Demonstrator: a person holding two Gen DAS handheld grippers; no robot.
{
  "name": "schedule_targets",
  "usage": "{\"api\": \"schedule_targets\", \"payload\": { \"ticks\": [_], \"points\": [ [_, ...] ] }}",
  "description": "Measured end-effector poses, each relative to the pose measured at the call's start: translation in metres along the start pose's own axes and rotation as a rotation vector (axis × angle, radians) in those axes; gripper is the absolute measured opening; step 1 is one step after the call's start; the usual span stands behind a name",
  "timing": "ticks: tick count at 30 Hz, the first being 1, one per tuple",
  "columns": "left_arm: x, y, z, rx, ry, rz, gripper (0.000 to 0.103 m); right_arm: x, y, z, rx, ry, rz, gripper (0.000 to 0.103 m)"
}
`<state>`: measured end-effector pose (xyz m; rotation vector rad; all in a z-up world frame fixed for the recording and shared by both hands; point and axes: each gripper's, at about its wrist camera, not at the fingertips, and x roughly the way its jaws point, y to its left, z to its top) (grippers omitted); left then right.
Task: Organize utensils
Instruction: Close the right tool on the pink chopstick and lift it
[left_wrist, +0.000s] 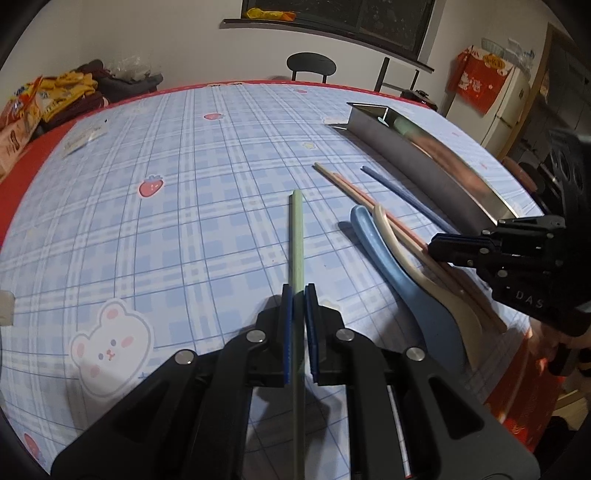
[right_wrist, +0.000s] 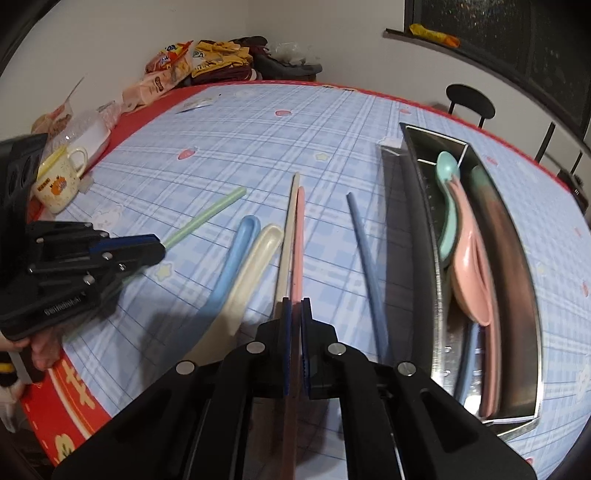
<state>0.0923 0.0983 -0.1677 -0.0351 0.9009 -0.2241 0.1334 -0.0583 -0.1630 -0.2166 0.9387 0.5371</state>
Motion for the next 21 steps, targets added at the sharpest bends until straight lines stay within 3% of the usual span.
{"api": "schedule_targets", "payload": {
  "ticks": [6,12,16,19,21],
  "points": [
    [-0.001,0.0,0.0,0.006,0.0,0.007,0.012,0.004,0.004,0.001,-0.006,0.007,-0.026,0.008],
    [0.001,-0.013,-0.001,0.061,0.001,0.08,0.013,-0.001,0.013,-0.005,-0.058,0.015,-0.029,0.007],
    [0.002,-0.009,0.0,0.051,0.002,0.067,0.013,-0.003,0.007,-0.01,-0.021,-0.018,0.001,0.007],
    [0.003,-0.013,-0.001,0.084,-0.002,0.108,0.011,-0.007,0.005,-0.015,0.0,-0.054,0.007,0.006],
    [0.002,-0.009,-0.001,0.058,-0.005,0.083,0.01,-0.018,0.001,-0.018,0.022,-0.099,0.023,0.006]
  ]
}}
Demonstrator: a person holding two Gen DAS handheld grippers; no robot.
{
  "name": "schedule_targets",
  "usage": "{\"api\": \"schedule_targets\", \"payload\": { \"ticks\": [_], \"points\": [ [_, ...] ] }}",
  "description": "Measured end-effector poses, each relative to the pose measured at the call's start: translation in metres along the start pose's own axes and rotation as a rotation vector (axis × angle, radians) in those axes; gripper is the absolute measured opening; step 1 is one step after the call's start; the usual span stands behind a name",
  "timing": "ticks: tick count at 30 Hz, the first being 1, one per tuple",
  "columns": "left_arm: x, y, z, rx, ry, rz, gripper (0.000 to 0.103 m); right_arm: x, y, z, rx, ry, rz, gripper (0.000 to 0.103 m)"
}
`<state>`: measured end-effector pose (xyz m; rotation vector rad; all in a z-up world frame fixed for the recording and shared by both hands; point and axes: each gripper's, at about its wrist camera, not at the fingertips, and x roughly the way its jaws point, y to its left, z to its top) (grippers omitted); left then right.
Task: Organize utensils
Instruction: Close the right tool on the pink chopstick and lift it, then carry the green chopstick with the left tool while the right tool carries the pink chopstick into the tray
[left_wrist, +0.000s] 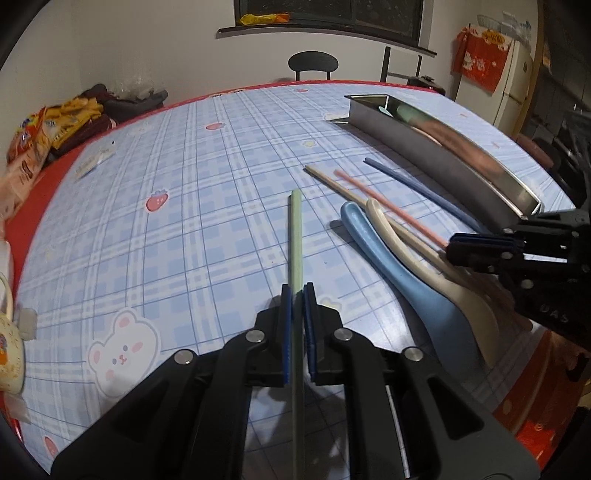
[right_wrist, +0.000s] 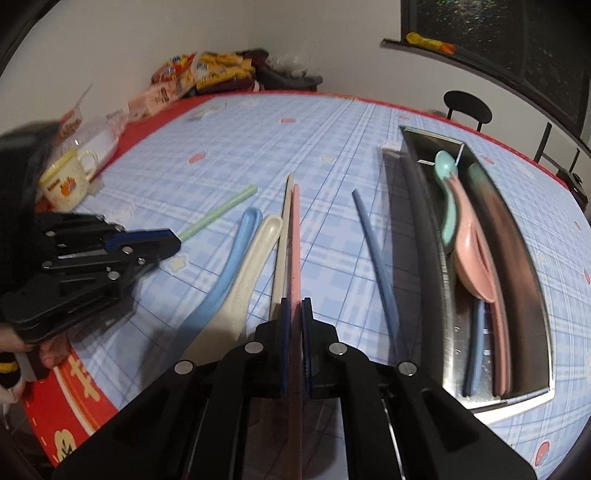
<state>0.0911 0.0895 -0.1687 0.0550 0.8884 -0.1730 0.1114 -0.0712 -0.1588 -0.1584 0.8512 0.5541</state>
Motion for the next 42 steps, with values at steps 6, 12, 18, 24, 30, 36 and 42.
{"api": "schedule_targets", "payload": {
  "ticks": [6,12,18,24,30,36,42],
  "points": [
    [-0.005,0.032,-0.004,-0.159,-0.037,-0.126,0.01,-0.031,-0.016,-0.012,0.076,-0.137,0.057,0.006],
    [-0.022,0.049,-0.012,-0.272,-0.13,-0.154,0.01,-0.035,-0.02,-0.02,0.075,-0.164,0.09,0.006],
    [-0.032,0.051,-0.016,-0.307,-0.17,-0.161,0.01,-0.036,-0.024,-0.021,0.093,-0.17,0.125,0.006],
    [-0.039,0.065,-0.022,-0.379,-0.196,-0.165,0.01,-0.041,-0.03,-0.022,0.115,-0.201,0.168,0.006],
    [-0.043,0.056,-0.008,-0.326,-0.147,-0.095,0.01,-0.045,-0.043,-0.022,0.167,-0.19,0.213,0.006],
    [-0.07,0.039,0.011,-0.355,-0.185,-0.082,0.01,-0.066,-0.072,-0.016,0.231,-0.248,0.299,0.006],
    [-0.072,-0.007,0.049,-0.376,-0.231,-0.158,0.01,-0.081,-0.115,0.013,0.222,-0.317,0.239,0.006]
  ]
}}
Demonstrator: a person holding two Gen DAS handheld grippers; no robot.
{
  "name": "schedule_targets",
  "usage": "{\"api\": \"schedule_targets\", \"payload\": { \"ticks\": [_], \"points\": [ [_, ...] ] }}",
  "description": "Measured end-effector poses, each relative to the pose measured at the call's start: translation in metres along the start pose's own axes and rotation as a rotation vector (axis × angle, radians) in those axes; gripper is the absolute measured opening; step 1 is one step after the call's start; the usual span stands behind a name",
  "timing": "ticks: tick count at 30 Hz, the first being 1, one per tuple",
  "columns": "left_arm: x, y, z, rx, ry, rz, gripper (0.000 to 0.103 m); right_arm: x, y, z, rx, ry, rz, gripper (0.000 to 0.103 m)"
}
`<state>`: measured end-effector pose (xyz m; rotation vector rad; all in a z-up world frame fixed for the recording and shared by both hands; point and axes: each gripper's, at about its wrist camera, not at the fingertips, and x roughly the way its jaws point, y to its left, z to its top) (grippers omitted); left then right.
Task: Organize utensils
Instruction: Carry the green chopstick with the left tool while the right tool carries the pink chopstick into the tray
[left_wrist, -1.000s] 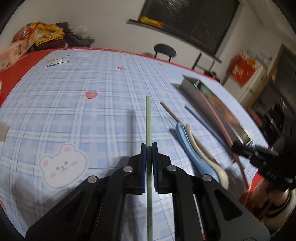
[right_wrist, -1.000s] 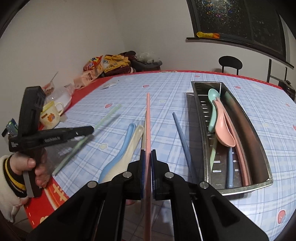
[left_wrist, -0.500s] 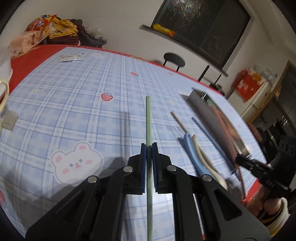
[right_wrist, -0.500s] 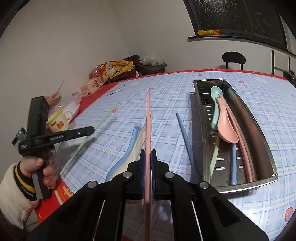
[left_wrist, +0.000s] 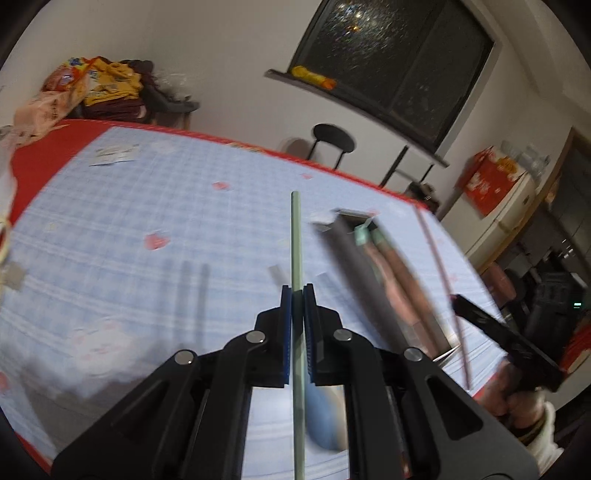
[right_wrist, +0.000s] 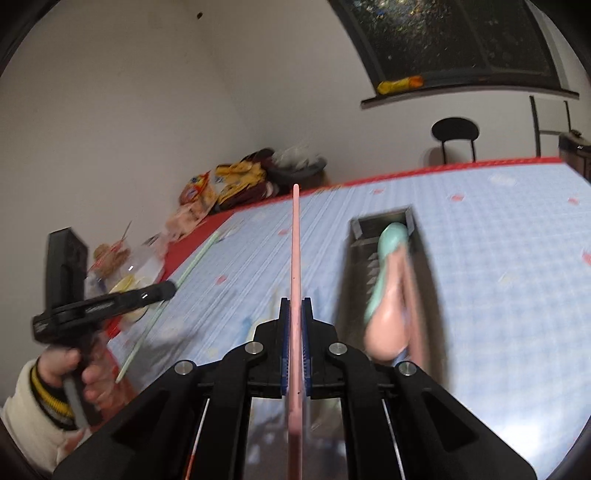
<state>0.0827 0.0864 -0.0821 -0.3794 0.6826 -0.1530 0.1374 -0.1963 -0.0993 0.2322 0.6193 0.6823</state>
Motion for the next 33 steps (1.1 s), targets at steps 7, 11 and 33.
{"api": "schedule_targets", "payload": {
  "ticks": [7,11,33],
  "points": [
    [0.054,-0.073,0.016,-0.047,-0.003,-0.093,0.01,0.019,-0.05,0.026,0.08,-0.066,0.025,0.006],
    [0.079,-0.101,0.015,-0.036,0.015,-0.118,0.01,0.025,-0.07,0.023,0.102,-0.052,0.008,0.006],
    [0.165,-0.105,-0.004,-0.224,0.091,-0.108,0.01,0.051,-0.095,0.007,0.206,0.076,-0.041,0.006]
  ]
}}
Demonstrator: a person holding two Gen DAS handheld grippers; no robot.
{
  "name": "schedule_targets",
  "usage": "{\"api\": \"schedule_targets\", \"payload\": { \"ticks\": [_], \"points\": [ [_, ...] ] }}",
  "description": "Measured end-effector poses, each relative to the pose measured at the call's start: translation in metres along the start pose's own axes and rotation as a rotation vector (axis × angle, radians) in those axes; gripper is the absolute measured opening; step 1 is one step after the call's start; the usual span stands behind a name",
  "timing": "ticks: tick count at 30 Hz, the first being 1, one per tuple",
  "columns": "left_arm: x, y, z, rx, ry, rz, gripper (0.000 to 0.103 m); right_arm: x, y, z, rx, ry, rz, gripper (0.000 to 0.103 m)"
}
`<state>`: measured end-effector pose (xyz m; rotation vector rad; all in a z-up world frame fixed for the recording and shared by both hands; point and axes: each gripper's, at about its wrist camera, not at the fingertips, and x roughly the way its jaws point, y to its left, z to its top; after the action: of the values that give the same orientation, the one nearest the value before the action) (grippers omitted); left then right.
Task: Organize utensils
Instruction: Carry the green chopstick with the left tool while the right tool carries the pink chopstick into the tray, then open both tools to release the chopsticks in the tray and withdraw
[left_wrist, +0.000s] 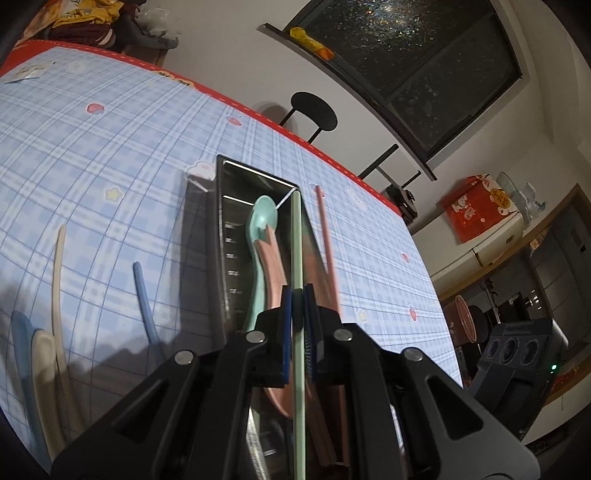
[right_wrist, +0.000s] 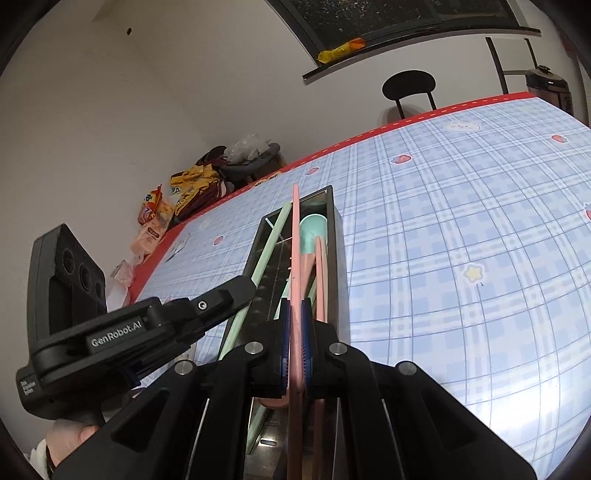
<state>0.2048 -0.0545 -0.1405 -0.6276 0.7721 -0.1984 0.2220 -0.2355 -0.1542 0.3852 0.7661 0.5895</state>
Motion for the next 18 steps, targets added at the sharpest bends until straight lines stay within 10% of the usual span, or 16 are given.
{"api": "schedule_targets", "payload": {
  "ticks": [14,18],
  "points": [
    [0.0093,0.0038,-0.0015,0.004,0.007,0.05,0.011,0.0038,-0.0007,-0.001,-0.007,0.014,-0.03,0.008],
    [0.004,0.0023,0.0006,0.01,-0.008,0.049,0.027,-0.0017,-0.0007,0.0022,0.0,-0.02,-0.031,0.012]
  ]
}}
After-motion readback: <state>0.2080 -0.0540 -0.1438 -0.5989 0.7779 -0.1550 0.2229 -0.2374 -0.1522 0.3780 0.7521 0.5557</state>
